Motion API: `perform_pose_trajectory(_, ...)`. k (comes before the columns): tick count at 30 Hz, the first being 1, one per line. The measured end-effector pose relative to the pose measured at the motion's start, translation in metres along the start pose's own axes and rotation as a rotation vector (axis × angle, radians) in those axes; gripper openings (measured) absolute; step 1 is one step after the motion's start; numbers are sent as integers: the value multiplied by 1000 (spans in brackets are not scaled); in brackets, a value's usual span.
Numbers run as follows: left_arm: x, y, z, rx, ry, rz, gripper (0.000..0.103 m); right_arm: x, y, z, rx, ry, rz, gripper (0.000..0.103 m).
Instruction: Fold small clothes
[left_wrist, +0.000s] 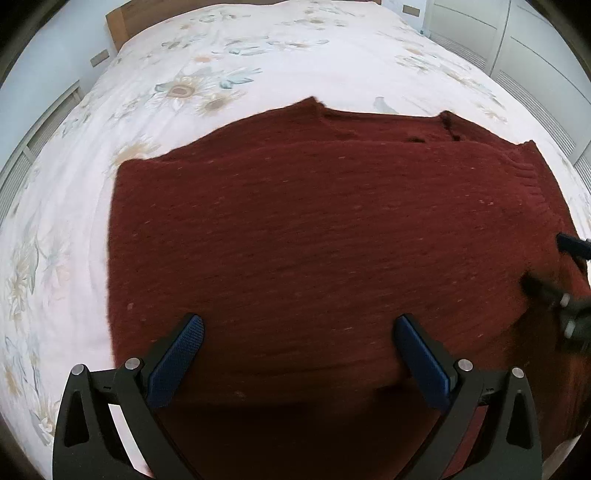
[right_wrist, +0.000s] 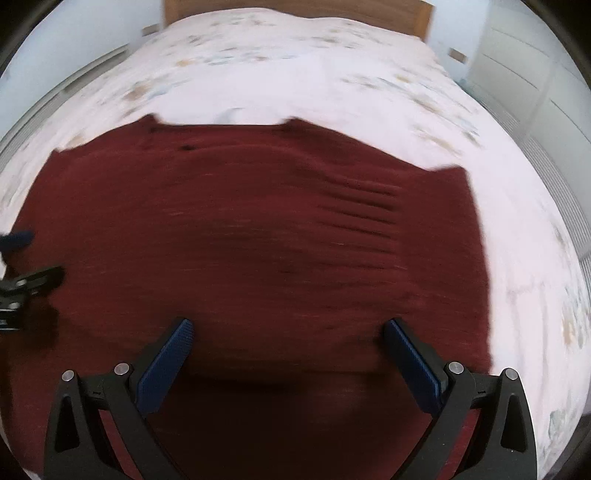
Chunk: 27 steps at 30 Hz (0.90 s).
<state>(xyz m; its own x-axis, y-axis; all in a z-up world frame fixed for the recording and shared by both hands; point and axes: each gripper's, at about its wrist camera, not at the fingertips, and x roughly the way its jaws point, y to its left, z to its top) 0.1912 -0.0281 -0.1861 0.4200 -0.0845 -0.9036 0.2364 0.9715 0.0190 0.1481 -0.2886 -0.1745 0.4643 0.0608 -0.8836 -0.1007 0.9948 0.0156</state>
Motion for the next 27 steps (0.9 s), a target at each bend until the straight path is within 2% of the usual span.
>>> perform_pose_trajectory(4,0,18,-8,-13,-18,-42,102,-1,-32,-7,47,-3,26,103)
perform_pose_trajectory(7,-6,27,-13,-16,-30,-70,102,-6,-37,-10,42,-12,44,103)
perform_pose_trajectory(11,-30,33,-17,-45,-29,-45,102,-34,-38,-8,2,-56,40,103)
perform_pose_trajectory(13,-54,27,-21,-53,-40,-28,102,-55,-43,-11,-12,-92,47,103)
perform_pose_trajectory(16,-84,33,-30,-78,-62,-15,102,-83,-53,-22,-4,-129,56,103)
perform_pose_trajectory(18,-99,40,-42,-99,-46,-10,102,-98,-62,-33,8,-141,56,103)
perform_pose_trajectory(23,-115,43,-78,-179,-7,-40,102,-108,-71,-75,71,-84,47,103)
perform_pose_trajectory(27,-112,42,-113,-201,46,-13,102,-109,-84,-124,129,-7,38,103)
